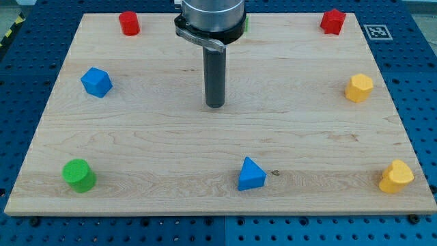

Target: Point your arm at the green star

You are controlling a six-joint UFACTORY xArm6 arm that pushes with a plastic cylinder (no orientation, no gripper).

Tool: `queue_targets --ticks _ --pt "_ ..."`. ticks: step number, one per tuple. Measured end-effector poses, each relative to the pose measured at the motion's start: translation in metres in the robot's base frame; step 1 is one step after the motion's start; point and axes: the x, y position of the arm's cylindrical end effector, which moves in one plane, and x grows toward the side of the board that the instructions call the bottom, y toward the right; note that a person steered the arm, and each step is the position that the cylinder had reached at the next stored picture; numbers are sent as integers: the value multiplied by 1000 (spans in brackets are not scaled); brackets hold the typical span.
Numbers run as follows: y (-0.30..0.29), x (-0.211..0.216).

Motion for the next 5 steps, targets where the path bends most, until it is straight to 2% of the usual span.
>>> queue_targets --ticks 1,2,4,5 --pt "-1 -1" --pt "-22 -42" --pt "-25 -157" --pt "-25 -184"
